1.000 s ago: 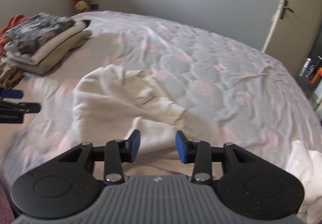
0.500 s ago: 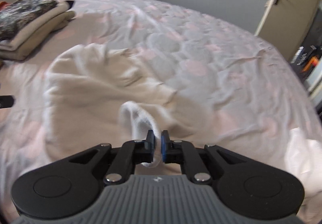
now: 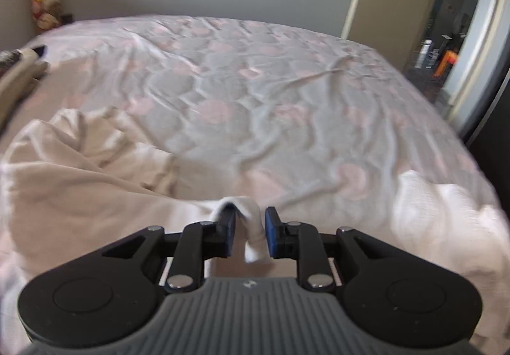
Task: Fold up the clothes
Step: 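Drag the shirt across the bed with the right tool, spreading it out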
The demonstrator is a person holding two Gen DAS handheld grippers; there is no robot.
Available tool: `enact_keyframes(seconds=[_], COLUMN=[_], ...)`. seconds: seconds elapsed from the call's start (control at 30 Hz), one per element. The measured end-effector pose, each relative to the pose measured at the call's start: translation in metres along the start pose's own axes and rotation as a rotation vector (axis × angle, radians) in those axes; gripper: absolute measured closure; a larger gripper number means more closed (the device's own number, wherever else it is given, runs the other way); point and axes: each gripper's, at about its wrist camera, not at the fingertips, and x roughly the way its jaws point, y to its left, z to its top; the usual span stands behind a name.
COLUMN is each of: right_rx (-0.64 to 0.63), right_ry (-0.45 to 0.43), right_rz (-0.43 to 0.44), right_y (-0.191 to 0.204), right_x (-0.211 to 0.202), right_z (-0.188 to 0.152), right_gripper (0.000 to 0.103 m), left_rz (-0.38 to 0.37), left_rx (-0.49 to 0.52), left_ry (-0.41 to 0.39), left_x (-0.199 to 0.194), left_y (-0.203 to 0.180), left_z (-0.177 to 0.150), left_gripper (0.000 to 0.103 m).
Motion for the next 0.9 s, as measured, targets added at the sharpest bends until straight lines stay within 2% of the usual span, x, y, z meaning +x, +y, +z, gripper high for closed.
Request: enact_keyframes(seconds=[0.03,0.17,0.23,0.3,0.4,0.5,0.53,0.57,0.6,0.63,0.67,0.73,0.9], right_rx=[0.001,-0.032,-0.065,-0.134,-0.234,-0.253,-0.235,-0.209,-0.197,-0.185,-0.175,-0.188,-0.13], right_ry=[-0.004,-0.007,-0.001,0.004,0.005,0.044,0.07,0.098,0.11,0.122,0.132,0.116,0.085], right_rz=[0.029,0.162,0.243,0.297,0.313,0.334,0.356,0.391,0.403,0.415,0.426,0.427,0.497], right_y=[0.006,0.035,0.051,0.066,0.077,0.072,0.069,0.064,0.062,0.06,0.059,0.059,0.052], right_x=[0.004,0.024,0.034,0.042,0.055,0.074,0.08,0.085,0.086,0.087,0.087,0.078,0.031], right_z=[0.002,0.009,0.012,0.014,0.015,0.012,0.011,0.008,0.005,0.001,-0.002,-0.007,-0.006], right_gripper=[0.065,0.058,0.046,0.04,0.025,0.023,0.026,0.033,0.057,0.079,0.085,0.094,0.095], left_rz=[-0.014,-0.062,-0.088,-0.112,-0.162,-0.196,-0.206,-0.216,-0.226,-0.234,-0.232,-0.218,-0.209], left_rx=[0.009,0.061,0.09,0.124,0.158,0.181,0.18,0.179,0.177,0.176,0.181,0.198,0.208], left_ry=[-0.002,-0.015,-0.011,0.007,0.033,0.071,0.091,0.111,0.131,0.147,0.155,0.162,0.159], left_x=[0.003,0.017,0.029,0.044,0.063,0.085,0.09,0.095,0.099,0.101,0.102,0.098,0.067], left_y=[-0.002,-0.012,-0.016,-0.02,-0.026,-0.032,-0.033,-0.034,-0.035,-0.035,-0.036,-0.037,-0.026], left_z=[0.006,0.037,0.052,0.065,0.076,0.081,0.08,0.079,0.078,0.076,0.073,0.067,0.055], left_gripper=[0.036,0.036,0.036,0.036,0.032,0.032,0.034,0.042,0.047,0.058,0.066,0.078,0.089])
